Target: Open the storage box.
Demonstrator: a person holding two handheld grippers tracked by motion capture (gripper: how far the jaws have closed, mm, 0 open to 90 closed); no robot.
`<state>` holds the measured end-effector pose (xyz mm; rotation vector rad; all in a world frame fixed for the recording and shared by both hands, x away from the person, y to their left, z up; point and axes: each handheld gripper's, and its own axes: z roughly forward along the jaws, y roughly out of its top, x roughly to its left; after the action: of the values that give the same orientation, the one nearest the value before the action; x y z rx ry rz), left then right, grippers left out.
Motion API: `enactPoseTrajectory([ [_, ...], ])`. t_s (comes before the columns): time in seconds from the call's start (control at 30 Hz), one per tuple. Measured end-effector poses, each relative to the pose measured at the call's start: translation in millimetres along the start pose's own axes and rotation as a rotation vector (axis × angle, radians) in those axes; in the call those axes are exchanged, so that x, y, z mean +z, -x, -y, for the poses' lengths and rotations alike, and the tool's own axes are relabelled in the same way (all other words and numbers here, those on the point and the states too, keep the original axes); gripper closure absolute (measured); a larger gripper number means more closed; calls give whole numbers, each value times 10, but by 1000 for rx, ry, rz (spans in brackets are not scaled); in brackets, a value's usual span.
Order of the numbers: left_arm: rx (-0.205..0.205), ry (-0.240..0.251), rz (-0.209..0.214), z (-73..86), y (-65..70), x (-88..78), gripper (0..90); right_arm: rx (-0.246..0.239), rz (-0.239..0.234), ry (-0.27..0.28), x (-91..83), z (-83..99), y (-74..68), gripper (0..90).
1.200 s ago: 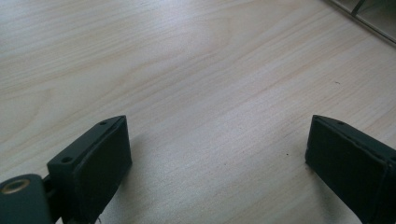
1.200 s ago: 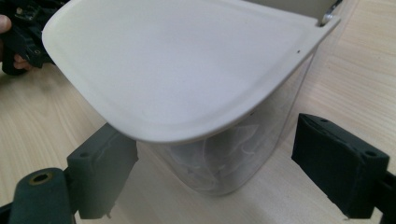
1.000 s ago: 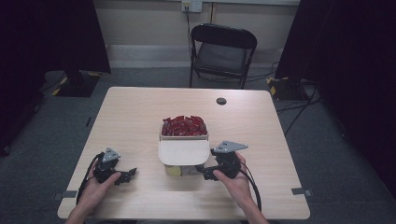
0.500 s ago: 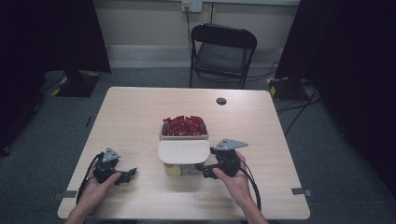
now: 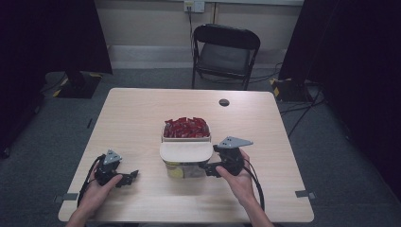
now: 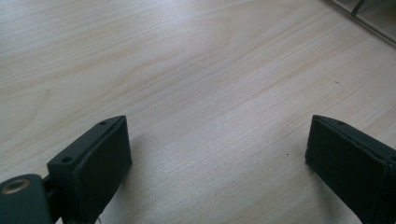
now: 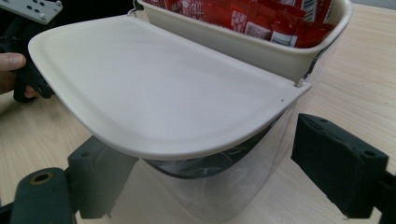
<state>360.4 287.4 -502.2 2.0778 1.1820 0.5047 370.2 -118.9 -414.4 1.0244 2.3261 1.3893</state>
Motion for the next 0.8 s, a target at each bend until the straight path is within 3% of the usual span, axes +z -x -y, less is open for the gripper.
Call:
enactPoseTrajectory([
  [0.2, 0, 0, 0, 0, 0, 0, 63, 6, 16, 9, -15, -15, 23, 140],
  [0.8, 6, -1, 0, -2, -6, 0, 61, 16, 5, 48, -37, -154, 50, 146],
])
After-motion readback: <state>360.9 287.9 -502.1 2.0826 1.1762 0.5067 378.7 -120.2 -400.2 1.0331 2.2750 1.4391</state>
